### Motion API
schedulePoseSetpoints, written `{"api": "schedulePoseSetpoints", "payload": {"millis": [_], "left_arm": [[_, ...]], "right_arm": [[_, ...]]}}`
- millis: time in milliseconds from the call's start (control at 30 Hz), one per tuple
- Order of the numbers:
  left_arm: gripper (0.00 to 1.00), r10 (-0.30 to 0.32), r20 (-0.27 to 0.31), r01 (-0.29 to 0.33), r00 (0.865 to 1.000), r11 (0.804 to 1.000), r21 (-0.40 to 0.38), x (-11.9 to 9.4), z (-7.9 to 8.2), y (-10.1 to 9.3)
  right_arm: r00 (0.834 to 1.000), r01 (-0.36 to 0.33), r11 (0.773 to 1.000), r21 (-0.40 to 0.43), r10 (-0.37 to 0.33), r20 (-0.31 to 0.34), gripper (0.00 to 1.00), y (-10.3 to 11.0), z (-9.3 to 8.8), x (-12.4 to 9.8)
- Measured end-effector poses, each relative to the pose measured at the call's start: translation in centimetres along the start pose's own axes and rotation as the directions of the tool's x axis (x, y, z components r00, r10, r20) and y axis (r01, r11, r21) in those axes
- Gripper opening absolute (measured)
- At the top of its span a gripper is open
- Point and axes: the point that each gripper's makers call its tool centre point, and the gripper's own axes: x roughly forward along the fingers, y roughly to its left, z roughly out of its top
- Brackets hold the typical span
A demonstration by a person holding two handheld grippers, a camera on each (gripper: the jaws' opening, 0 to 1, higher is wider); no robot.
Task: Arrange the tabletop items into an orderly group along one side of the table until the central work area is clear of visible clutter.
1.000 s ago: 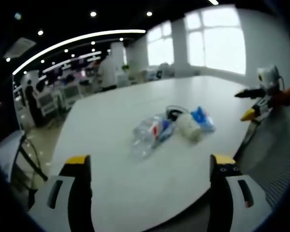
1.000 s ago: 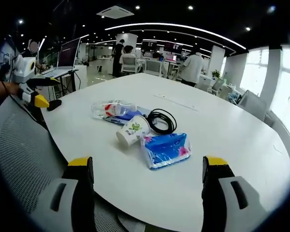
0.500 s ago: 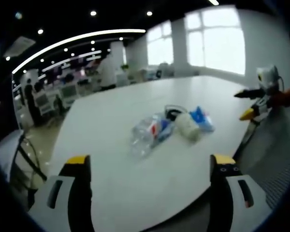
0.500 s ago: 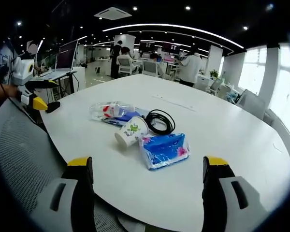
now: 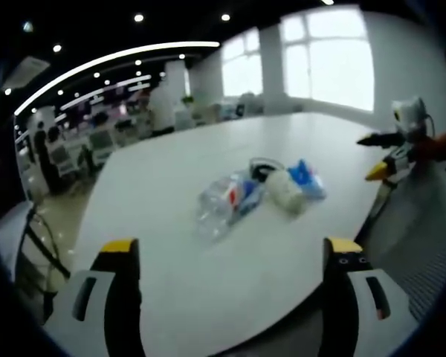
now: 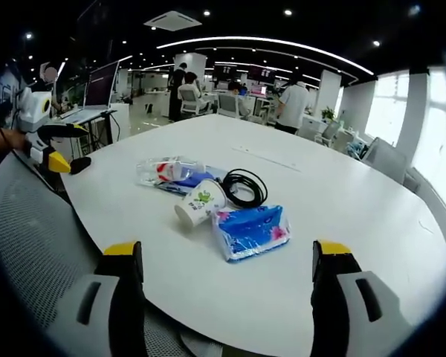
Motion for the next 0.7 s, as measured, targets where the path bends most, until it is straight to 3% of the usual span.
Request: {"api": "schedulePoseSetpoints", "payload": {"millis": [433, 700], "left_arm": [[1.00, -0.012, -0.010, 0.012, 1.000, 1.000, 0.001, 0.0, -0.2, -0.2], [1.00, -0.053, -0.055, 0.055, 0.997, 0.998, 0.037, 0.3, -0.9, -1.0]], "right_arm": [[1.000, -0.002, 1.000, 0.002, 0.002, -0.005, 0.94, 0.1, -0.1, 0.0], [1.000, -0.003, 1.000, 0.003, 0.003, -0.005, 0.94, 0.1, -0.1, 0.0]]}}
